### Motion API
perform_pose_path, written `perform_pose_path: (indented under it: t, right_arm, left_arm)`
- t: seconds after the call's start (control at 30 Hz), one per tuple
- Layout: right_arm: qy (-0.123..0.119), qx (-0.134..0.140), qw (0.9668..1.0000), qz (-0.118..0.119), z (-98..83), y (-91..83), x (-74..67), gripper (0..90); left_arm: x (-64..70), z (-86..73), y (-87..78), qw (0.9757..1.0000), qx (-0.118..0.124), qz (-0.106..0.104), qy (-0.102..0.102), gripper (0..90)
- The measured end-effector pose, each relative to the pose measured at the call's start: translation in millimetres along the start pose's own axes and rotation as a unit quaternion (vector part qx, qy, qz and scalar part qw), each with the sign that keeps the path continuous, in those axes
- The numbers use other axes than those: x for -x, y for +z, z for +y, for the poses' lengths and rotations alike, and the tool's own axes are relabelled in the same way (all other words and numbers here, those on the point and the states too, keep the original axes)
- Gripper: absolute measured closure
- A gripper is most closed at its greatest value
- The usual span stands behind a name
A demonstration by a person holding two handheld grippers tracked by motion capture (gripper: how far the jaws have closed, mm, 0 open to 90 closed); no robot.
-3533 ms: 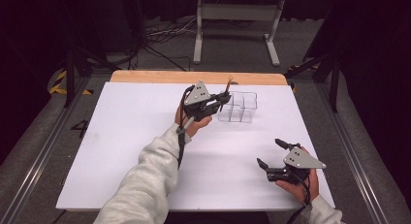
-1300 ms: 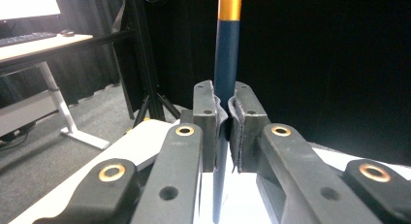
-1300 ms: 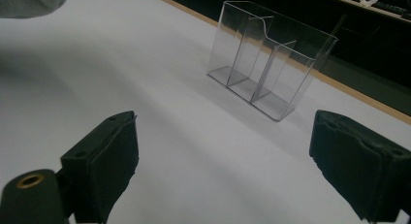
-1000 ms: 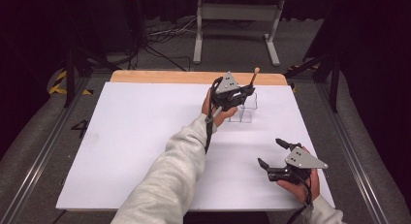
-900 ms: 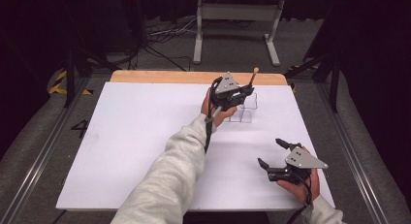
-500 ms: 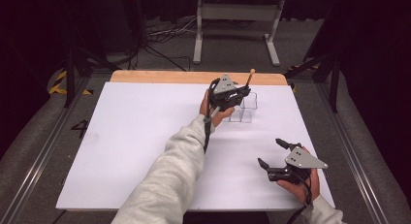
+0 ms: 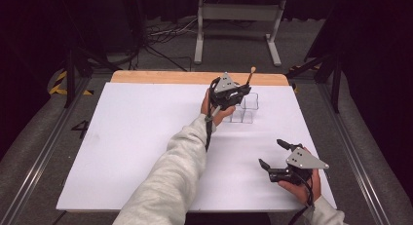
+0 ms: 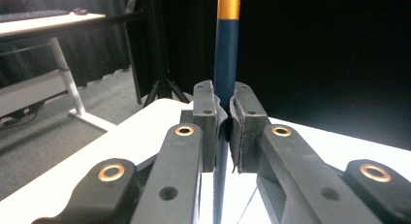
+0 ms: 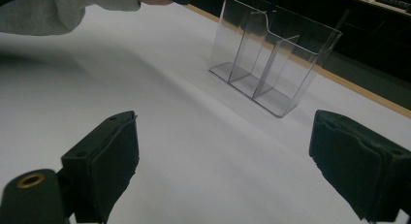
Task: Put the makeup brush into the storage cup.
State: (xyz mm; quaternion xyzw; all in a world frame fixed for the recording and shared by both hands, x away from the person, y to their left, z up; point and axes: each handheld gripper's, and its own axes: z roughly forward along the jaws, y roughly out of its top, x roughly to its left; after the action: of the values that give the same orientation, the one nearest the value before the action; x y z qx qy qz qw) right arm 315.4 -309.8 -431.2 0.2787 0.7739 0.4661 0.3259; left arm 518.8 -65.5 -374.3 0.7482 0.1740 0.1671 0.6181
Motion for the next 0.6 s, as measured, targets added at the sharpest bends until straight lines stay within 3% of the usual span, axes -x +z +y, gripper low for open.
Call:
perform_pose_path:
  t: [0.27,0.6]
  right_arm:
    - [0.001,0.000,1.0000,0.000,-0.2,-0.2,0.5,11.1]
    - [-0.002,-0.004,1.0000,0.000,-0.2,0.8,0.0,11.1]
  left_arm:
    - [-6.2,-9.8,0.6,0.9999,-0.009,0.005,-0.012,82.6]
    - [-6.1,-19.9,-1.8,0.9997,-0.020,-0.005,-0.013,82.3]
